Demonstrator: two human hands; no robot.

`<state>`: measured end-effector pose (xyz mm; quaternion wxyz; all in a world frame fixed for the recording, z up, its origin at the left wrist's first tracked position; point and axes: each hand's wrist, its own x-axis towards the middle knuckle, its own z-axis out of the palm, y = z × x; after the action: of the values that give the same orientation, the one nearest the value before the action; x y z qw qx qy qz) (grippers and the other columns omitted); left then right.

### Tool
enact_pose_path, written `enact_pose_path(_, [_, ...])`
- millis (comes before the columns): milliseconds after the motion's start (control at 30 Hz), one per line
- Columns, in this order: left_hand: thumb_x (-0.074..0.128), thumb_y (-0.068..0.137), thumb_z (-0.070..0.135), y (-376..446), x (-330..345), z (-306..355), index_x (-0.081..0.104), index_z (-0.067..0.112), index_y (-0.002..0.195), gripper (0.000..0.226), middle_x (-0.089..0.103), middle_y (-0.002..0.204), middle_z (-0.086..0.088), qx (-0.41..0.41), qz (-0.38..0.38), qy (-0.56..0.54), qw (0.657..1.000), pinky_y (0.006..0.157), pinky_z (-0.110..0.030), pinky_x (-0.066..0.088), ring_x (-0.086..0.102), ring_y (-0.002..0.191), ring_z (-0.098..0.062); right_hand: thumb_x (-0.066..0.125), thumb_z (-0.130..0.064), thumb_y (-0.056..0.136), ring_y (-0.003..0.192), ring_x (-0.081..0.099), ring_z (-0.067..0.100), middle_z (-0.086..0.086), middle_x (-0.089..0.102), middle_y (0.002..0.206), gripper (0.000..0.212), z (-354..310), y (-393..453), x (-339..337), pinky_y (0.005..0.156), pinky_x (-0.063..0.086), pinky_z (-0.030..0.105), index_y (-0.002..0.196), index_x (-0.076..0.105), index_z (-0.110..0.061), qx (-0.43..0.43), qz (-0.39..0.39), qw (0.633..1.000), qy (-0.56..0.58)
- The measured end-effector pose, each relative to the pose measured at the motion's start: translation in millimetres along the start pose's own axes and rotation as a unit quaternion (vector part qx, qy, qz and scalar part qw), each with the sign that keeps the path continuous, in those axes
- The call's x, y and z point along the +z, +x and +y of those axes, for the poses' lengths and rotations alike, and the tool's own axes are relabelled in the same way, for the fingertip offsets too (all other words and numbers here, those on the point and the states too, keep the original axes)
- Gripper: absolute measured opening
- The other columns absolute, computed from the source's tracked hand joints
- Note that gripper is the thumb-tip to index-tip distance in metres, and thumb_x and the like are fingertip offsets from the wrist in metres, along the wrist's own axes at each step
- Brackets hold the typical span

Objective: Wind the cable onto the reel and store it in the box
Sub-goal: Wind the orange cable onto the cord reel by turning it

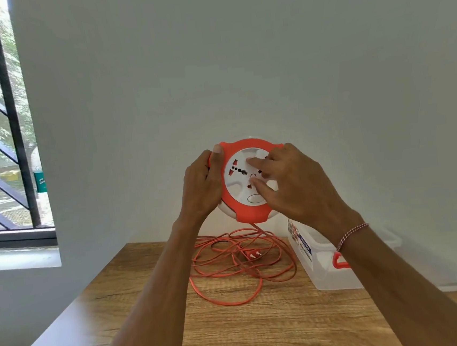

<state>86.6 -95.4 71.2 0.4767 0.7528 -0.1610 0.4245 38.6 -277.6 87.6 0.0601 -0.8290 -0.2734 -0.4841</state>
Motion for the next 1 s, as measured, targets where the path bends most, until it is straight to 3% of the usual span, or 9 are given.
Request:
enact_pose_path(133, [0.034, 0.106, 0.046, 0, -2, -1, 0.064, 0.005, 0.095, 0.052, 0.073, 0.083, -0.010, 0.001, 0.004, 0.003, 1.000, 0.067, -0.053, 0.060, 0.071, 0.071, -0.027, 0.080, -0.011, 0.075, 0.115, 0.050, 0.027, 0.007, 0.060, 0.125, 0.041, 7, 0, 1, 0.080, 0.056, 0.041, 0.112, 0.072, -0.025, -0.056, -0.040, 0.997, 0.019])
enact_pose_path(300, [0.033, 0.105, 0.049, 0, -1, -1, 0.065, 0.007, 0.096, 0.054, 0.073, 0.084, -0.009, 0.005, 0.001, 0.002, 1.000, 0.068, -0.053, 0.060, 0.072, 0.072, -0.026, 0.087, -0.021, 0.069, 0.130, 0.036, 0.029, 0.004, 0.044, 0.146, 0.061, -1, 0, 2, 0.095, 0.050, 0.048, 0.123, 0.064, -0.038, -0.039, -0.111, 0.993, -0.020])
enact_pose_path(533, [0.034, 0.105, 0.049, 0, -1, -2, 0.065, 0.009, 0.097, 0.052, 0.074, 0.085, -0.006, 0.005, 0.000, -0.008, 1.000, 0.068, -0.050, 0.062, 0.072, 0.072, -0.022, 0.087, -0.030, 0.068, 0.122, 0.046, 0.029, 0.005, 0.053, 0.136, 0.063, -3, -3, 2, 0.089, 0.050, 0.044, 0.125, 0.062, -0.042, -0.037, -0.077, 0.994, -0.066])
enact_pose_path(633, [0.034, 0.105, 0.047, 1, -1, -2, 0.065, 0.006, 0.097, 0.052, 0.074, 0.085, -0.009, 0.007, 0.005, -0.009, 1.000, 0.067, -0.052, 0.061, 0.072, 0.071, -0.024, 0.076, -0.036, 0.077, 0.116, 0.050, 0.025, 0.006, 0.056, 0.126, 0.058, -4, -6, 5, 0.083, 0.053, 0.039, 0.131, 0.056, -0.044, -0.011, -0.030, 0.997, -0.067])
enact_pose_path(700, [0.034, 0.105, 0.048, 1, -1, -1, 0.063, 0.004, 0.092, 0.054, 0.072, 0.080, -0.012, 0.010, 0.008, -0.011, 1.000, 0.065, -0.054, 0.059, 0.070, 0.068, -0.028, 0.067, -0.050, 0.081, 0.110, 0.054, 0.023, 0.005, 0.059, 0.121, 0.056, -6, -6, 6, 0.080, 0.054, 0.037, 0.135, 0.052, -0.043, 0.024, -0.015, 0.998, -0.061])
enact_pose_path(800, [0.033, 0.104, 0.050, 1, -1, 0, 0.062, 0.002, 0.090, 0.058, 0.070, 0.079, -0.015, 0.014, 0.006, -0.012, 1.000, 0.064, -0.056, 0.058, 0.068, 0.068, -0.034, 0.057, -0.064, 0.084, 0.099, 0.065, 0.023, 0.005, 0.069, 0.114, 0.059, -11, -4, 6, 0.080, 0.056, 0.036, 0.135, 0.055, -0.034, 0.079, 0.000, 0.996, -0.032])
enact_pose_path(900, [0.033, 0.104, 0.050, 1, 0, 0, 0.062, 0.000, 0.093, 0.058, 0.071, 0.081, -0.016, 0.013, 0.001, -0.008, 1.000, 0.066, -0.057, 0.058, 0.069, 0.070, -0.034, 0.060, -0.050, 0.090, 0.090, 0.070, 0.024, 0.006, 0.075, 0.104, 0.046, -11, -3, 2, 0.079, 0.058, 0.038, 0.126, 0.065, -0.022, 0.067, 0.046, 0.997, 0.000])
enact_pose_path(1000, [0.032, 0.105, 0.050, 1, 0, -1, 0.061, -0.001, 0.092, 0.059, 0.070, 0.081, -0.018, 0.010, 0.001, -0.008, 1.000, 0.066, -0.058, 0.057, 0.068, 0.071, -0.037, 0.070, -0.027, 0.087, 0.097, 0.064, 0.026, 0.009, 0.072, 0.105, 0.029, -6, -3, -2, 0.076, 0.060, 0.039, 0.113, 0.072, -0.016, -0.003, 0.045, 0.999, 0.005])
